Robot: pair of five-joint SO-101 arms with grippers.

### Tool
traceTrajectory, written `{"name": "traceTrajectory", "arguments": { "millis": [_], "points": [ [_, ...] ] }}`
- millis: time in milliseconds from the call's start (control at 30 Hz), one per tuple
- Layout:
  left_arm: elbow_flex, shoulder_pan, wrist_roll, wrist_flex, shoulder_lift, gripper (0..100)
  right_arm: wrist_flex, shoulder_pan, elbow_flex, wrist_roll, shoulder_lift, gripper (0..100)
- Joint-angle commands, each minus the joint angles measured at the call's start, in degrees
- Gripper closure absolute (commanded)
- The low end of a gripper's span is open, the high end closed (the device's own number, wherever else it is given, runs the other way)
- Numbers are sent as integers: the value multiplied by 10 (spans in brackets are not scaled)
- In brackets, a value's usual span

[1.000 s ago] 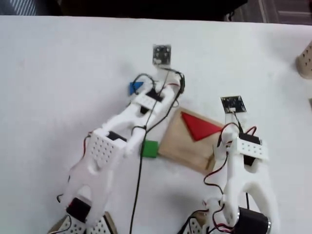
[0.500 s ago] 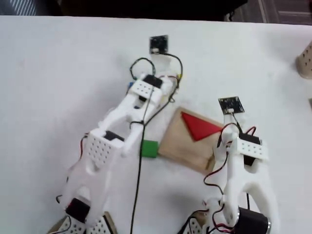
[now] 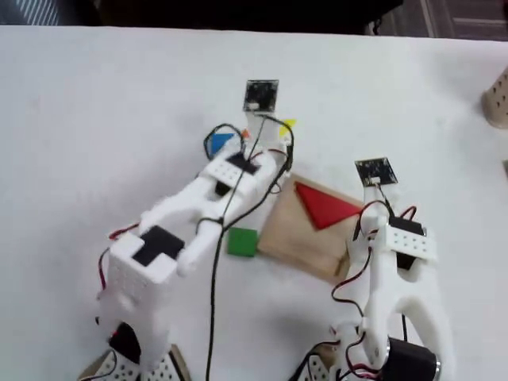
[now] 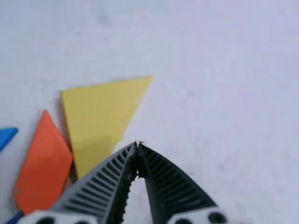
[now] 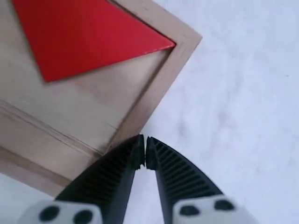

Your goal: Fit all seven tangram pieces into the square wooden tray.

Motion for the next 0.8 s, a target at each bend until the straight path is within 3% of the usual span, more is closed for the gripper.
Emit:
{"name": "traceTrajectory", "arguments": {
  "millis": [0, 100, 367, 533, 767],
  "points": [
    [50, -3, 7, -297, -51, 980, 3, -7, -3, 7, -15, 981],
    [38, -12, 8, -346, -24, 980, 3, -7, -3, 7, -15, 981],
    [4, -24, 4, -345, 63, 980, 1, -15, -5, 7, -15, 981],
    [165, -6, 3, -345, -103, 979, 1, -18, -33, -1, -10, 981],
    [435, -7, 3, -338, -432, 978, 45, -42, -136, -75, -9, 981]
  ]
}}
